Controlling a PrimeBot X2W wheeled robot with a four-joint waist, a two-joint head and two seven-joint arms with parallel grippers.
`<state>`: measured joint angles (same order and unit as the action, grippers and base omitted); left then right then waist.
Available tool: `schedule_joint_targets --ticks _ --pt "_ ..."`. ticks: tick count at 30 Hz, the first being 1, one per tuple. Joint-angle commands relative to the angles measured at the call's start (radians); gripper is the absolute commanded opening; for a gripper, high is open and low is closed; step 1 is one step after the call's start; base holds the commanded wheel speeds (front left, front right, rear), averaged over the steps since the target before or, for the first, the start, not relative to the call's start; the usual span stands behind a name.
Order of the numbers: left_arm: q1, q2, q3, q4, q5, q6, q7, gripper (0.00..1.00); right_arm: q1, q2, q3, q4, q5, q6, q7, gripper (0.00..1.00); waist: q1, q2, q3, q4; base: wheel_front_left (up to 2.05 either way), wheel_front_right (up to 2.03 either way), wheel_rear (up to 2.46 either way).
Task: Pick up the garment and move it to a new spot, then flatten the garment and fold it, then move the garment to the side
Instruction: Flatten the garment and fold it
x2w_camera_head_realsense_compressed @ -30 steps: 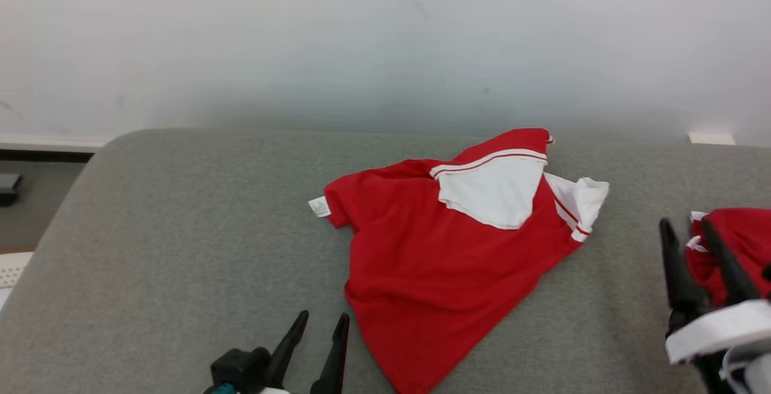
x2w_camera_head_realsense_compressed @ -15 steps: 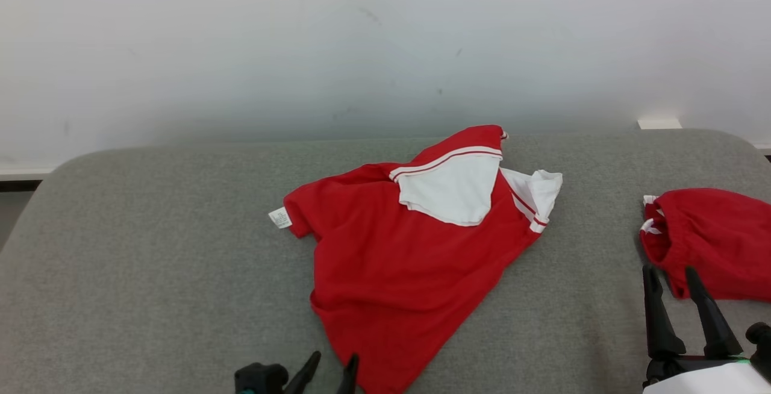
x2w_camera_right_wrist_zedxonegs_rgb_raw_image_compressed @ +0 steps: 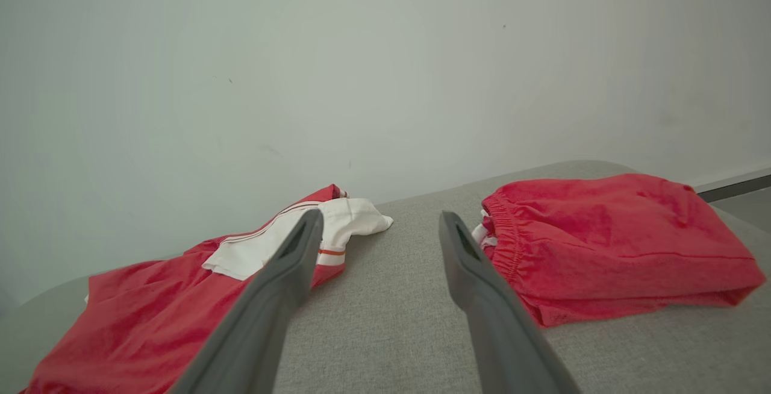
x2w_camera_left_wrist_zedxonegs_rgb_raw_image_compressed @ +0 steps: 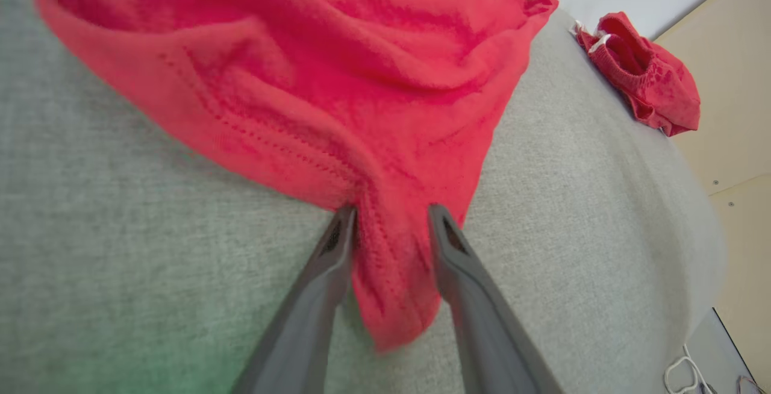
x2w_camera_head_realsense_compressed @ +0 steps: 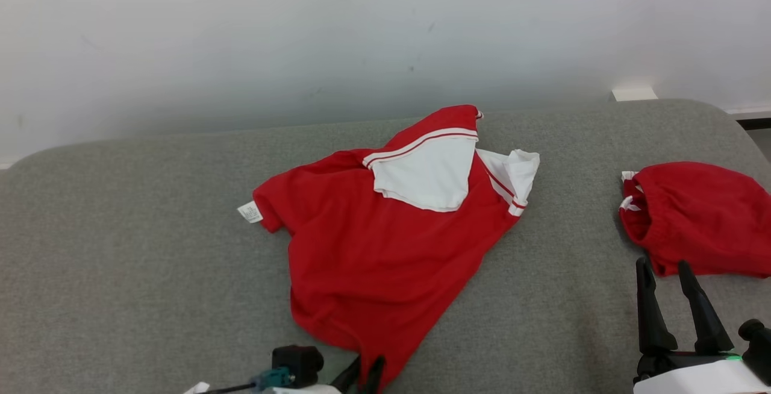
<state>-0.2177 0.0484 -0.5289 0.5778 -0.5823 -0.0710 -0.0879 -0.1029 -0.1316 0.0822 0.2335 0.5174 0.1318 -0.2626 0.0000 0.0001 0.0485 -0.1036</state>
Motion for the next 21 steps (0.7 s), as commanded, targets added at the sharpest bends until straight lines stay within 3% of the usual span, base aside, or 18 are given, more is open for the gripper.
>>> schedule_joint_targets --ticks 1,8,18,21 --pt "-0.019 0.004 -0.014 0.007 -0.013 -0.005 -0.013 0.00 -0.014 0.000 -0.001 0.001 -0.008 -0.003 -0.002 1.00 0.0000 -0.0001 0.006 -0.004 0.00 0.00 0.00" --pt "-0.034 0.045 0.012 -0.027 -0.004 0.024 -0.075 0.00 0.009 0.003 -0.026 -0.002 -0.010 -0.003 -0.002 1.00 0.0000 -0.0001 -0.005 0.034 0.00 0.00 0.00" --pt "0.096 0.227 0.081 -0.224 -0.003 0.101 -0.034 0.00 0.044 -0.015 -0.039 0.010 -0.008 -0.003 -0.002 1.00 0.0000 -0.0001 -0.056 0.125 0.00 0.00 0.00" --pt "0.134 0.255 0.108 -0.245 -0.023 0.116 -0.036 0.00 0.045 -0.023 -0.042 0.013 -0.009 -0.003 -0.002 1.00 0.0000 -0.0001 -0.061 0.138 0.00 0.00 0.00"
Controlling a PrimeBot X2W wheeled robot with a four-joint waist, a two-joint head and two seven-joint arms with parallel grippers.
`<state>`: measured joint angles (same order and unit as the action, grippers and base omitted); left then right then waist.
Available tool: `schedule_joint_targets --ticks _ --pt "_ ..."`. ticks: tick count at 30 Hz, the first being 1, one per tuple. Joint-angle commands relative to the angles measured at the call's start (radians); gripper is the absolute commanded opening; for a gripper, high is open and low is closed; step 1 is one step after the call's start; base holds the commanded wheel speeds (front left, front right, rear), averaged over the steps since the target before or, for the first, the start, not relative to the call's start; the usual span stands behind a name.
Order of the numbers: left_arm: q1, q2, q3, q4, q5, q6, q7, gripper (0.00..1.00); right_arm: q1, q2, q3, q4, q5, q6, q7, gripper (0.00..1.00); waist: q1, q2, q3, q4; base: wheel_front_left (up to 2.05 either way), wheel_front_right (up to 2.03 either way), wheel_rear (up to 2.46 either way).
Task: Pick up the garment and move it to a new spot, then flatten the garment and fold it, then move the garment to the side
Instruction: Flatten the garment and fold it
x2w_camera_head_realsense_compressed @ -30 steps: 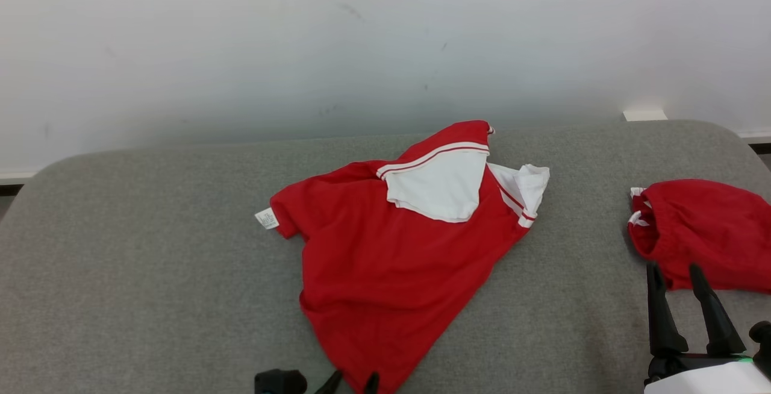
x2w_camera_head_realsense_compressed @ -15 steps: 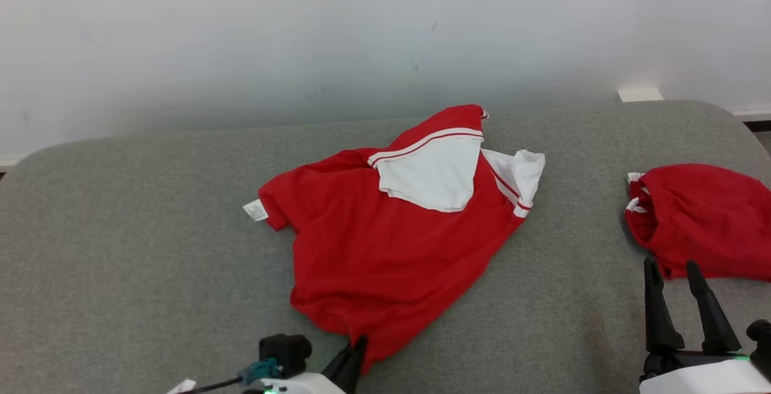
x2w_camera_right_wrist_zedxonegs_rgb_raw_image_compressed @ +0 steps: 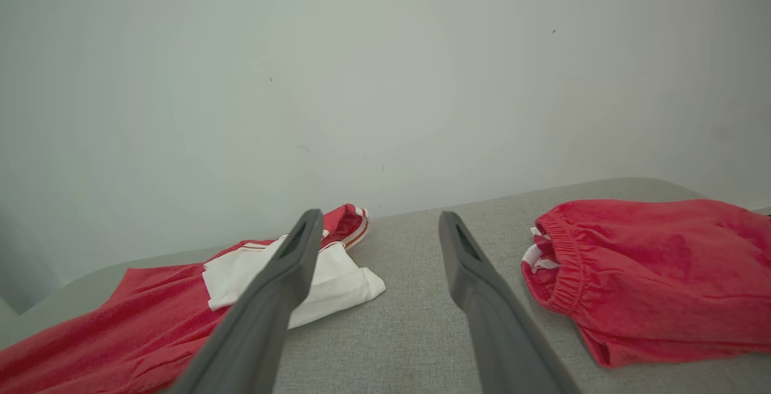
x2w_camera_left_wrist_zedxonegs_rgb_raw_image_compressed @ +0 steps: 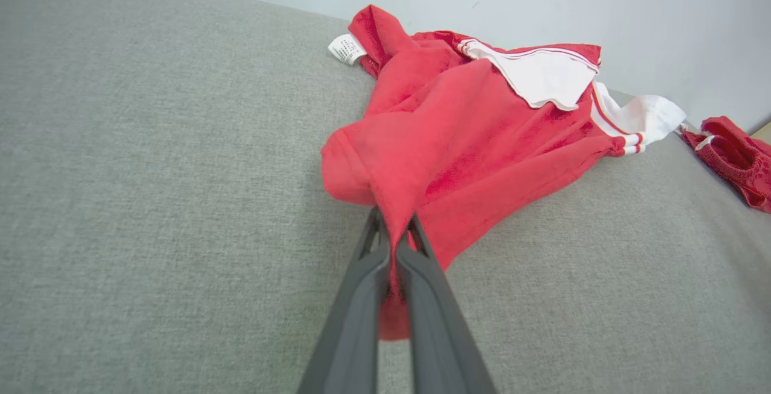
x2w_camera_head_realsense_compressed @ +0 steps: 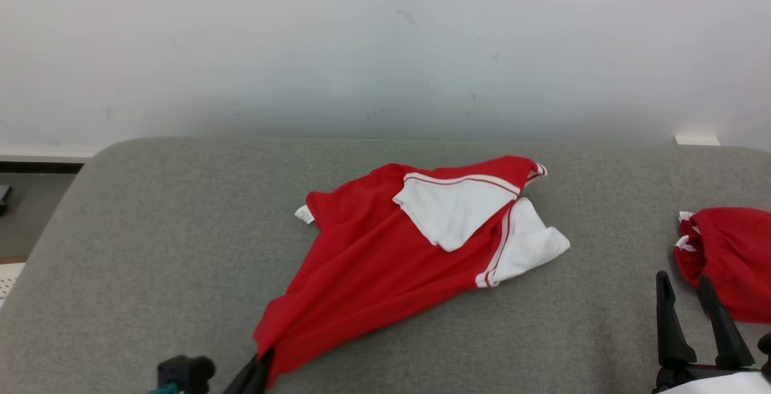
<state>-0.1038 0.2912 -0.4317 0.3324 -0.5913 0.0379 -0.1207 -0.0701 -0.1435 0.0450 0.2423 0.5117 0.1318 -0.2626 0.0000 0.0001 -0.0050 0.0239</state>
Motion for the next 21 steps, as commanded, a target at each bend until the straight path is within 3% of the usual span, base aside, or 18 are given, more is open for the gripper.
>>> schedule_joint_targets --ticks 1,4,5,6,7,14,21 --pt "0.030 0.028 0.019 0.007 -0.007 0.017 -0.013 0.00 0.013 -0.013 -0.004 0.006 -0.006 -0.003 -0.002 1.00 0.0000 -0.0001 -0.009 0.012 0.00 0.00 0.00" --pt "0.045 0.027 0.047 0.037 -0.019 0.030 -0.061 0.00 0.018 -0.020 -0.006 0.012 -0.009 -0.003 -0.003 1.00 0.0000 -0.0001 -0.013 0.016 0.00 0.00 0.00" --pt "0.049 0.024 0.047 0.047 -0.014 0.032 -0.071 0.08 0.019 -0.024 -0.008 0.016 -0.009 -0.003 -0.002 1.00 0.0000 -0.0001 -0.015 0.016 0.00 0.00 0.00" --pt "0.049 0.024 0.047 0.047 -0.014 0.032 -0.071 0.08 0.019 -0.024 -0.008 0.016 -0.009 -0.003 -0.002 1.00 0.0000 -0.0001 -0.015 0.016 0.00 0.00 0.00" --pt "0.049 0.008 0.045 0.065 -0.018 0.023 -0.090 1.00 0.021 -0.028 -0.003 0.025 -0.009 -0.003 -0.002 1.00 0.0000 -0.0001 -0.017 0.016 0.00 0.00 0.00" --pt "0.025 -0.014 0.065 0.083 0.013 0.031 -0.135 1.00 0.020 -0.034 0.016 0.048 -0.004 -0.003 -0.002 1.00 0.0000 -0.0001 -0.021 0.019 0.00 0.00 0.00" --pt "0.048 -0.044 0.167 -0.087 0.124 0.074 -0.143 1.00 0.022 -0.032 0.014 0.060 0.001 -0.003 -0.002 1.00 0.0000 -0.0001 -0.027 0.044 0.00 0.00 0.00"
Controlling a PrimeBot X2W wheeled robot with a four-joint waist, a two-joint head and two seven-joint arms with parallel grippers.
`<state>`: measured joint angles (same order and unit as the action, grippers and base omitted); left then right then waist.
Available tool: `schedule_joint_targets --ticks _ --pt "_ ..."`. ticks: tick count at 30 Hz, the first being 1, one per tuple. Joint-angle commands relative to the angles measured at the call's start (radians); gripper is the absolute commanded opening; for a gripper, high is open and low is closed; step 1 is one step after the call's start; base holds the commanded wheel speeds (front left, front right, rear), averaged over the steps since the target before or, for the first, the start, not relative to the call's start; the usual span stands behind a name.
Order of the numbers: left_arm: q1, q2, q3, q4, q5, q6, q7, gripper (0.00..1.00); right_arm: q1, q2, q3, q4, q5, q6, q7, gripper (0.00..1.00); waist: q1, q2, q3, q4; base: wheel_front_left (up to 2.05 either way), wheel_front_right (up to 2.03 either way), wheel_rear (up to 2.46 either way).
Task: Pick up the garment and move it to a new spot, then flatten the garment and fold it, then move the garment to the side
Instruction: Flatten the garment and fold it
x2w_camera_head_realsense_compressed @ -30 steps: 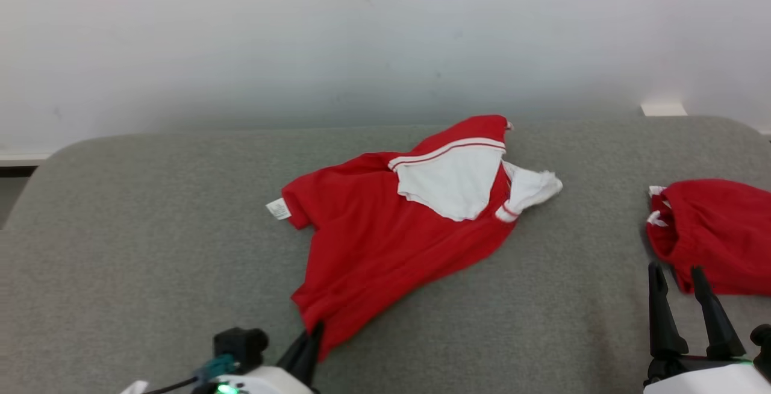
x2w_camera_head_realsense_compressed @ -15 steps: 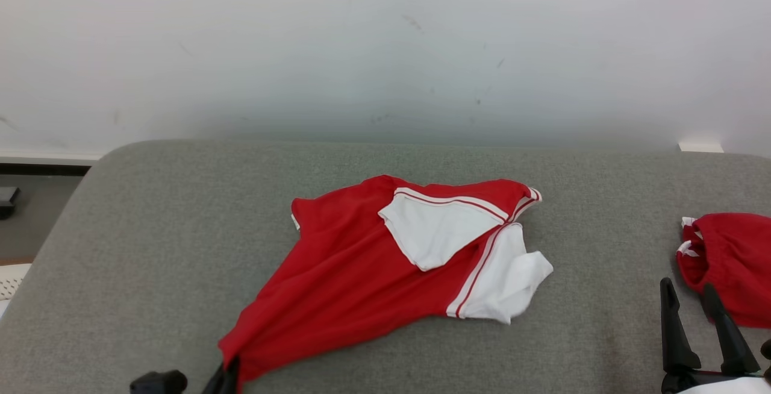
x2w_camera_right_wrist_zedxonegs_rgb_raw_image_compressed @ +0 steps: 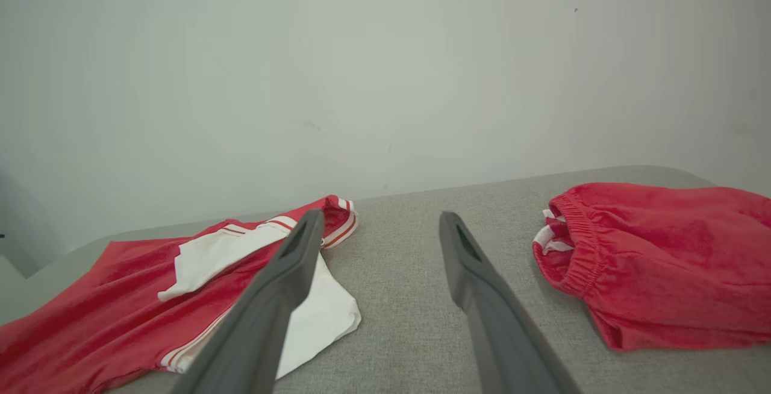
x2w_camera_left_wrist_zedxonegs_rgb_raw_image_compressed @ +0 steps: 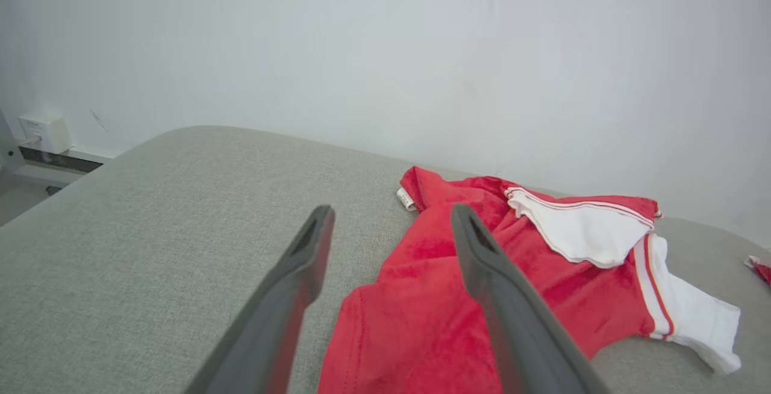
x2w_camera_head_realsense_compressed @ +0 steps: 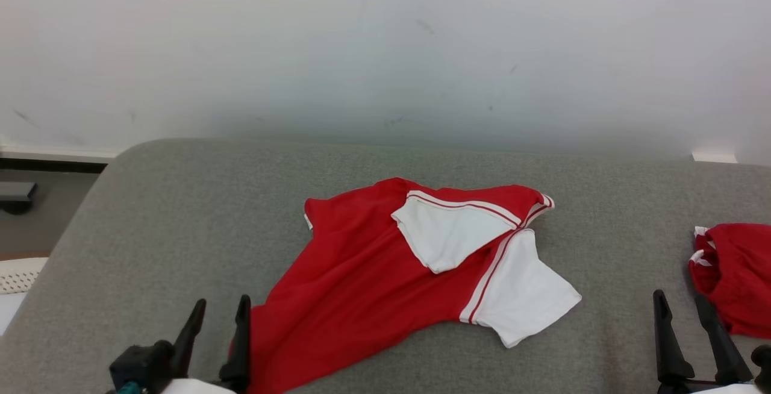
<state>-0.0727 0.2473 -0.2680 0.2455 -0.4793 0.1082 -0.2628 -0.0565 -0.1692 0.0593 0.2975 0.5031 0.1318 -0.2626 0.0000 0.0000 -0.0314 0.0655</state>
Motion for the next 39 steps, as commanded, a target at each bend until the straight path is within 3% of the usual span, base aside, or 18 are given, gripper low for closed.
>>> schedule_joint_targets --ticks 1,7,11,16,21,32,33,34,35,39 --pt "0.026 -0.007 0.022 -0.026 0.024 0.004 -0.001 1.00 0.004 -0.006 0.002 0.008 0.011 -0.003 -0.003 1.00 0.0000 0.0000 -0.001 0.006 0.00 0.00 0.00" --pt "0.062 -0.059 0.099 -0.068 0.078 -0.016 -0.002 1.00 -0.033 -0.004 0.037 0.046 0.006 -0.003 0.000 1.00 0.0000 0.0000 -0.002 0.021 0.00 0.00 0.00" --pt "0.067 -0.089 0.128 -0.064 0.103 -0.045 -0.002 1.00 -0.097 -0.002 0.080 0.132 0.033 -0.003 0.076 1.00 0.0000 0.0000 0.000 0.026 0.00 0.00 0.00" --pt "0.044 -0.123 0.146 -0.049 0.140 -0.082 -0.002 1.00 -0.220 -0.024 0.171 0.277 0.061 -0.003 0.208 1.00 0.0000 0.0000 0.010 0.048 0.00 0.00 0.00" --pt "0.030 -0.153 0.155 -0.034 0.154 -0.118 -0.002 1.00 -0.340 -0.020 0.180 0.474 0.065 -0.003 0.311 1.00 0.0000 0.0000 0.022 0.085 0.00 0.00 0.00" --pt "0.019 -0.183 0.194 -0.005 0.188 -0.159 -0.002 1.00 -0.492 0.023 0.190 0.749 0.063 -0.003 0.418 1.00 0.0000 0.0000 0.028 0.130 0.00 0.00 0.00" --pt "0.019 -0.185 0.196 -0.004 0.190 -0.162 -0.002 1.00 -0.498 0.022 0.197 0.759 0.062 -0.003 0.422 0.64 0.0000 0.0000 0.027 0.131 0.00 0.00 0.00" --pt "0.019 -0.187 0.200 -0.003 0.191 -0.165 -0.002 1.00 -0.501 0.024 0.203 0.763 0.068 -0.003 0.418 0.20 0.0000 0.0000 0.027 0.130 0.00 0.00 0.00" --pt "0.020 -0.188 0.203 -0.003 0.193 -0.166 -0.002 1.00 -0.503 0.028 0.205 0.765 0.077 -0.003 0.409 0.00 0.0000 0.0000 0.026 0.129 0.00 0.00 0.00" --pt "0.028 -0.190 0.218 -0.003 0.198 -0.169 -0.002 1.00 -0.515 0.020 0.214 0.770 0.091 -0.003 0.360 0.00 0.0000 0.0000 0.020 0.114 0.00 0.00 0.00"
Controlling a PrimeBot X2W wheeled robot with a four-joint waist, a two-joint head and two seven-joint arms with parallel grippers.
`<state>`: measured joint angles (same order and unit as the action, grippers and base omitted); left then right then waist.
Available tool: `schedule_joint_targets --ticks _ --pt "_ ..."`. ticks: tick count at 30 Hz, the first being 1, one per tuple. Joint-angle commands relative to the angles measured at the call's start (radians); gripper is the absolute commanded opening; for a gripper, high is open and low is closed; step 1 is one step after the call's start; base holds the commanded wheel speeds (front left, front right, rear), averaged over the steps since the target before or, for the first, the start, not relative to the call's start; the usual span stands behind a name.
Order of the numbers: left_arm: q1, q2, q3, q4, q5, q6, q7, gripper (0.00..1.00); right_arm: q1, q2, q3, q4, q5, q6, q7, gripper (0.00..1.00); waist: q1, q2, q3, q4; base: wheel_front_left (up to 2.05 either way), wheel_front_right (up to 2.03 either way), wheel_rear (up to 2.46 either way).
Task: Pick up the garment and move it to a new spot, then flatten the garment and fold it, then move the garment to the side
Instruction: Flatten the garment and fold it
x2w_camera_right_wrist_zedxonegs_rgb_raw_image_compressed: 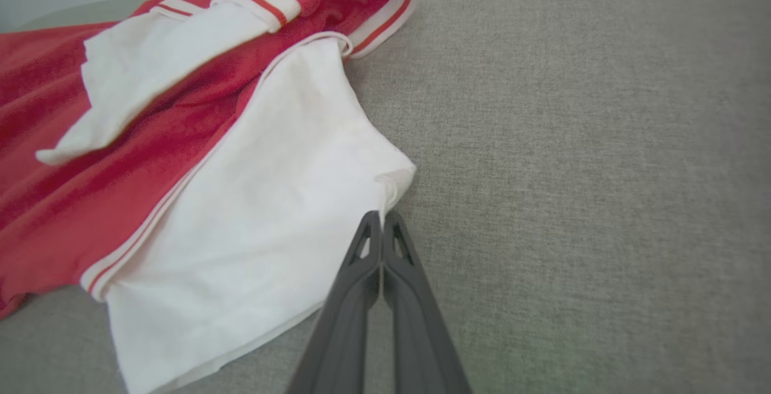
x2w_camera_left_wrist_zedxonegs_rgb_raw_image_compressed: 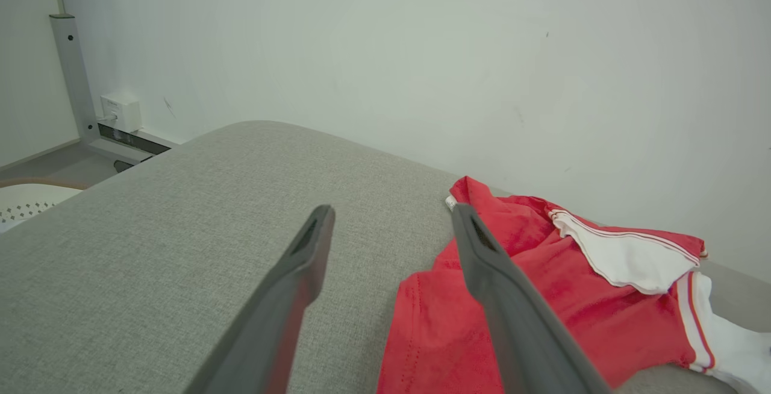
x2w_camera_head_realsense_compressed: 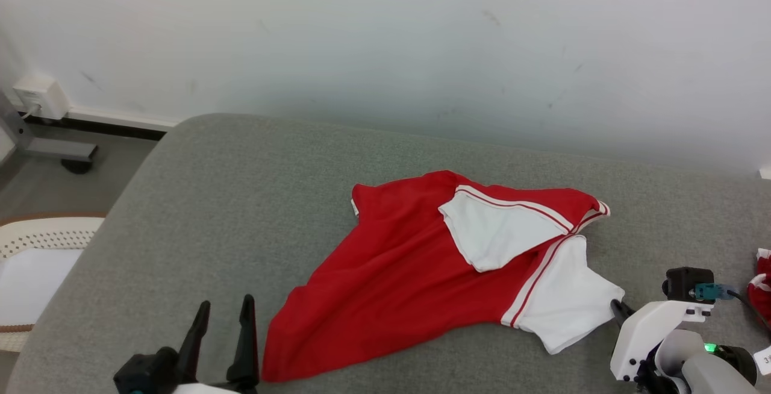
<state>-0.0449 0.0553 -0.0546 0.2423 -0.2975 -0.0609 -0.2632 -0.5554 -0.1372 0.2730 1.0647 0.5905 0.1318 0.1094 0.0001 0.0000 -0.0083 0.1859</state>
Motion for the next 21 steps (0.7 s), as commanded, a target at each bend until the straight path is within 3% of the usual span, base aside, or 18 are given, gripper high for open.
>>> schedule_joint_targets --ticks 1,8,16,21 --pt "0.002 0.001 0.007 0.001 0.018 -0.001 -0.001 1.00 -0.017 -0.015 0.001 0.003 0.009 -0.003 -0.029 0.00 -0.0001 0.0000 -0.004 -0.011 0.00 0.00 0.00" --pt "0.014 -0.002 0.022 -0.001 0.022 -0.007 -0.001 1.00 0.053 -0.037 0.005 -0.075 0.084 -0.003 -0.102 0.00 -0.0001 0.0000 -0.020 -0.039 0.00 0.00 0.00" --pt "0.041 -0.003 0.041 -0.020 0.013 -0.001 -0.001 1.00 0.250 -0.113 0.014 -0.290 0.150 -0.003 -0.097 0.00 -0.0001 0.0000 -0.022 -0.098 0.00 0.00 0.00" --pt "0.049 -0.003 0.040 -0.031 0.008 0.007 -0.001 1.00 0.364 -0.114 -0.041 -0.385 0.143 -0.003 -0.077 0.00 -0.0001 0.0000 -0.017 -0.131 0.00 0.00 0.00"
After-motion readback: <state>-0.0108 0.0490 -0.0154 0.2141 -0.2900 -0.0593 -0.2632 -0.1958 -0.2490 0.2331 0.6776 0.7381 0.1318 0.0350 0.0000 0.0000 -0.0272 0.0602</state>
